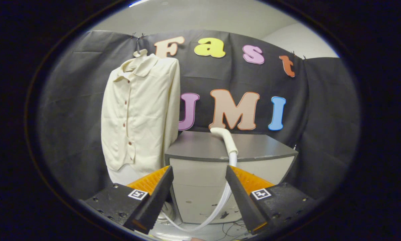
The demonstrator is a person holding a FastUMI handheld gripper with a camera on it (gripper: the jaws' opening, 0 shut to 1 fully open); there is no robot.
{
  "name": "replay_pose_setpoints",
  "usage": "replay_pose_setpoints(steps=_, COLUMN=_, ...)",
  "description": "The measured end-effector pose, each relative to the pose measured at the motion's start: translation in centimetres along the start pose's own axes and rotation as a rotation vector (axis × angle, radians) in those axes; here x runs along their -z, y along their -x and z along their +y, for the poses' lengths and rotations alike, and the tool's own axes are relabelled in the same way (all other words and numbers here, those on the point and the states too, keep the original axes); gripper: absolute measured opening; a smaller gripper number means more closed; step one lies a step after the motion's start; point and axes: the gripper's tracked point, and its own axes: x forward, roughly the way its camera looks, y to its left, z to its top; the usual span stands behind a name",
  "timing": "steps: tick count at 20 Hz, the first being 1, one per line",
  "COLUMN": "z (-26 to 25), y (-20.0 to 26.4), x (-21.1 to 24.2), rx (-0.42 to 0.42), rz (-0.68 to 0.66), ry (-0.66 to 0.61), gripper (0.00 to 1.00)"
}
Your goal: Iron the clothes twice with a garment steamer, once on the left side and once on the right side.
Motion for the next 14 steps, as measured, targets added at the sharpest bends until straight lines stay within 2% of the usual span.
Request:
replay_pose_setpoints(steps=9, z=-6.6, y=-12.2, x=0.3, rx=0.037, rz=0.045, ry=-0.035, gripper=0.97)
replay_pose_setpoints(steps=14, z=-8.0, y=-17.7, x=0.0, rx=0.045, rz=0.065, ry=-0.014, gripper=0.96)
